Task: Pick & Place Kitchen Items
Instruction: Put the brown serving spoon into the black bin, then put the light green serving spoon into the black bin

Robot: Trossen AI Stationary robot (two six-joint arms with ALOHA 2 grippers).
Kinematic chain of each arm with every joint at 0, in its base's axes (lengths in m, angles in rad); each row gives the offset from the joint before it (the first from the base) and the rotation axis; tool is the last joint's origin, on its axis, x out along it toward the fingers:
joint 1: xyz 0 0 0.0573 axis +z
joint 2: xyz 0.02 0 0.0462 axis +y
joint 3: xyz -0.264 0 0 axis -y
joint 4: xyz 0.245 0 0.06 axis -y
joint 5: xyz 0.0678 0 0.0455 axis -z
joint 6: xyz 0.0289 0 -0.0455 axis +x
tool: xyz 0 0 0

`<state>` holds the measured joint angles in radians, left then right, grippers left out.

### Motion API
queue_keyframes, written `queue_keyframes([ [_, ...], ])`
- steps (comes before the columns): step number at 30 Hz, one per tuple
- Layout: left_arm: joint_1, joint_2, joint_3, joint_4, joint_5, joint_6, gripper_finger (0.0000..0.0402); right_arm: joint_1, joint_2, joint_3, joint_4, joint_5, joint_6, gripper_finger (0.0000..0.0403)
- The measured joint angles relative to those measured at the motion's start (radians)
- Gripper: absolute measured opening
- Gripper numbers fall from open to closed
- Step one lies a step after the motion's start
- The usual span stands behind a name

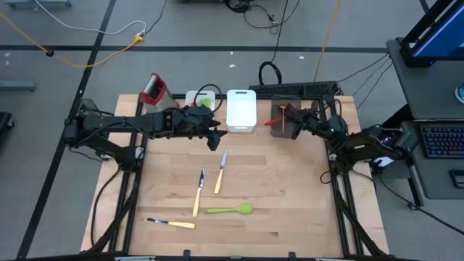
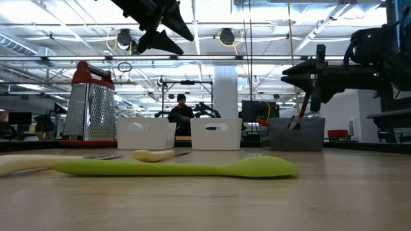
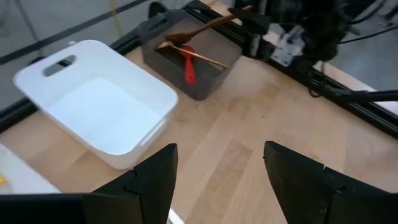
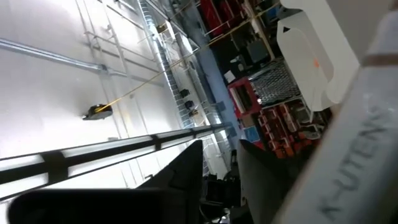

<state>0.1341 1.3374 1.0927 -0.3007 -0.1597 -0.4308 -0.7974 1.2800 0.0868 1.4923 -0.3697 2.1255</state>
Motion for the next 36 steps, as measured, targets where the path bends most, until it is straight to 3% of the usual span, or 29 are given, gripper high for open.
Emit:
queue_keyframes([
  [8,-0.001,0.0,0.0,0.022,0.056,-0.001,0.0241,0.003,-0.031,0.0,0.071,-0.013,0.004,0.0125],
  [19,-0.024,0.0,0.0,0.013,0.063,0.004,0.0241,0.109,-0.179,0.003,0.034,-0.081,-0.076,0.0099],
  [25,-0.07,0.0,0.0,0.01,0.066,0.008,0.0241,0.203,-0.236,0.003,-0.046,-0.081,-0.217,0.0063],
  [31,-0.123,0.0,0.0,-0.036,0.065,0.005,0.0241,0.339,-0.272,0.003,-0.097,-0.081,-0.456,0.0007],
  [36,-0.163,0.0,0.0,-0.066,0.065,-0.034,0.0241,0.469,-0.281,0.003,-0.099,-0.047,-0.674,0.0003],
])
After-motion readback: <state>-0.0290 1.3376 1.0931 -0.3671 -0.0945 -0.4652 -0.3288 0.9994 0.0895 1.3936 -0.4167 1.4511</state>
